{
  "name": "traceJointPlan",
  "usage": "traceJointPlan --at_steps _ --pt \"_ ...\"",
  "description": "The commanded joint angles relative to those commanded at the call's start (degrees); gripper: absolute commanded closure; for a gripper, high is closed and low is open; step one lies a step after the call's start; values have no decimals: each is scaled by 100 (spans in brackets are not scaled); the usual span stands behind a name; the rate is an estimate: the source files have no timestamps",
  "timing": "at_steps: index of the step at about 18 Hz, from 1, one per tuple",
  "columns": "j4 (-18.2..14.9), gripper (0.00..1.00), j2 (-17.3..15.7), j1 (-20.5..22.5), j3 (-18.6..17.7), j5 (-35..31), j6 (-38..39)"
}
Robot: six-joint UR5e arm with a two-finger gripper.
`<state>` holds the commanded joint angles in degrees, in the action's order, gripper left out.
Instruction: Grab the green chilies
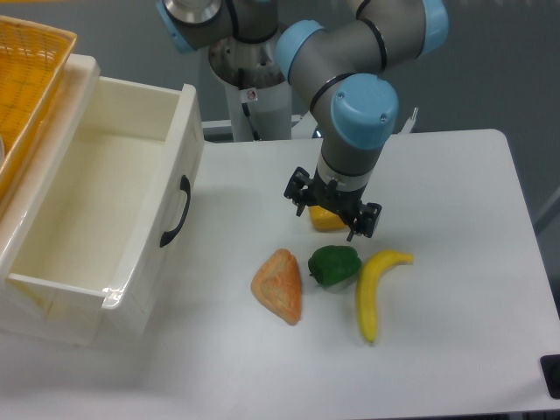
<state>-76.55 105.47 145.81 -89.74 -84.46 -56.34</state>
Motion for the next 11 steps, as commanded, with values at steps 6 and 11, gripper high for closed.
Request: traceJointPlan --at_steps 6,11 --pt "-9 0 18 -17 -61 26 26" --pt "87 0 53 9 -202 140 44"
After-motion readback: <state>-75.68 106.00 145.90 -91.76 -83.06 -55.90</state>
